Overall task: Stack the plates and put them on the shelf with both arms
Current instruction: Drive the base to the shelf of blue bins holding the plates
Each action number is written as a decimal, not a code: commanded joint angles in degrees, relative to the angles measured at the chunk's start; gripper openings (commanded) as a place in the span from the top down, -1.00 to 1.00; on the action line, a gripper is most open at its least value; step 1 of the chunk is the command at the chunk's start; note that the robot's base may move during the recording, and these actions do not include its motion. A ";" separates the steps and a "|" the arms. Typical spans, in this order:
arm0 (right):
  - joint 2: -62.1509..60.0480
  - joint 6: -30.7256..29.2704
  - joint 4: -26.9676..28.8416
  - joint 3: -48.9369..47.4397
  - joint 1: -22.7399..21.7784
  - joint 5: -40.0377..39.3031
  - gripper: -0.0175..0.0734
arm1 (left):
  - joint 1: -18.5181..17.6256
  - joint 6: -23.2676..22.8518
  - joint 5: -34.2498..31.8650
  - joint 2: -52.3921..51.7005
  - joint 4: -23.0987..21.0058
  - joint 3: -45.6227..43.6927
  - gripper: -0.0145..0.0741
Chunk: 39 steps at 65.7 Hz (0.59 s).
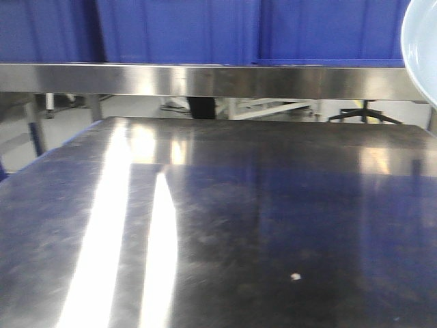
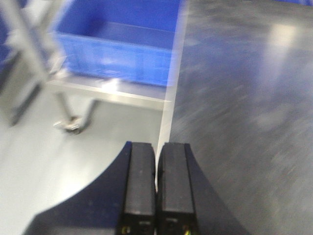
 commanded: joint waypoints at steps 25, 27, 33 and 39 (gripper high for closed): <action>0.10 -0.15 -0.20 -1.71 -0.45 -6.01 0.49 | 0.08 -0.50 -4.28 -0.33 0.06 -1.67 0.49; 0.10 -0.15 -0.20 -1.71 -0.45 -6.01 0.49 | 0.08 -0.50 -4.28 -0.33 0.06 -1.67 0.49; 0.10 -0.15 -0.20 -1.71 -0.45 -6.01 0.49 | 0.08 -0.50 -4.28 -0.33 0.06 -1.67 0.49; 0.10 -0.15 -0.20 -1.71 -0.45 -6.01 0.49 | 0.08 -0.50 -4.28 -0.33 0.06 -1.67 0.49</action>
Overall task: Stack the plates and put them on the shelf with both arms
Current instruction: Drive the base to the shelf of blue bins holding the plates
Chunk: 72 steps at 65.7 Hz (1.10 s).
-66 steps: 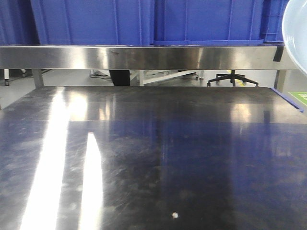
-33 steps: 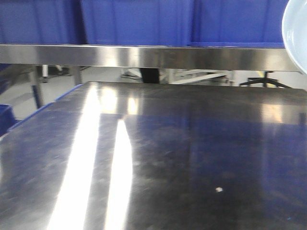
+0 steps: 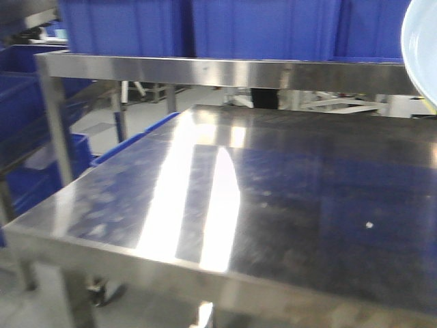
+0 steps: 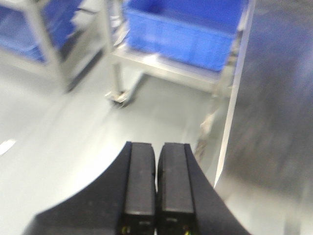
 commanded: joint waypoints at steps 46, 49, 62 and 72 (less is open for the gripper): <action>0.10 -0.15 -0.28 -1.71 -0.45 -6.01 0.49 | 0.08 -0.50 -4.28 -0.30 0.06 -1.67 0.49; 0.10 -0.15 -0.28 -1.71 -0.45 -6.01 0.49 | 0.08 -0.50 -4.28 -0.30 0.06 -1.67 0.49; 0.10 -0.15 -0.28 -1.71 -0.45 -6.01 0.49 | 0.08 -0.50 -4.28 -0.30 0.06 -1.67 0.49; 0.10 -0.15 -0.28 -1.71 -0.45 -6.01 0.49 | 0.08 -0.50 -4.28 -0.30 0.06 -1.67 0.49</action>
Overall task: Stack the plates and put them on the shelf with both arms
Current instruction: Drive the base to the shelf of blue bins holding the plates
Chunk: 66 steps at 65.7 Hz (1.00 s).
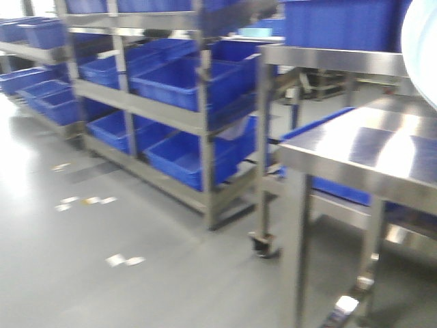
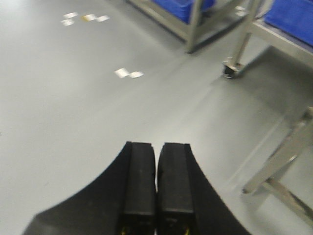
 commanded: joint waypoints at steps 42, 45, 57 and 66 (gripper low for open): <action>0.10 -0.15 -0.28 -1.71 -0.45 -6.01 0.49 | 0.08 -0.50 -4.28 -0.30 0.06 -1.67 0.49; 0.10 -0.15 -0.28 -1.71 -0.45 -6.01 0.49 | 0.08 -0.50 -4.28 -0.30 0.06 -1.67 0.49; 0.10 -0.15 -0.28 -1.71 -0.45 -6.01 0.49 | 0.08 -0.50 -4.28 -0.30 0.06 -1.67 0.49; 0.10 -0.15 -0.28 -1.71 -0.45 -5.96 0.49 | 0.08 -0.50 -4.28 -0.30 0.06 -1.67 0.49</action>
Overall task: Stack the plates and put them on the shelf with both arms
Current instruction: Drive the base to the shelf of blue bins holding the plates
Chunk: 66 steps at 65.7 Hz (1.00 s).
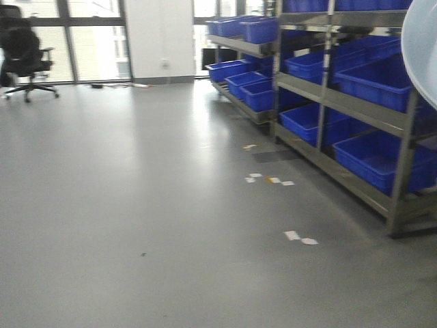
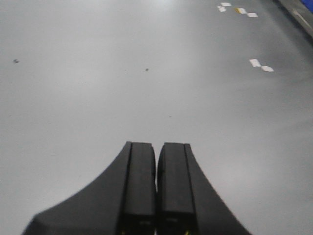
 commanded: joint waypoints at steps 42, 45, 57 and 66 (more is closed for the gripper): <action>0.10 -0.12 -0.28 -1.71 -0.45 -5.96 0.49 | 0.08 -0.50 -4.28 -0.19 0.06 -1.67 0.49; 0.10 -0.12 -0.28 -1.71 -0.45 -5.96 0.49 | 0.08 -0.50 -4.28 -0.19 0.06 -1.67 0.49; 0.10 -0.12 -0.28 -1.71 -0.45 -5.96 0.49 | 0.08 -0.50 -4.28 -0.19 0.06 -1.67 0.49; 0.10 -0.12 -0.28 -1.71 -0.45 -5.96 0.49 | 0.08 -0.50 -4.28 -0.19 0.06 -1.67 0.49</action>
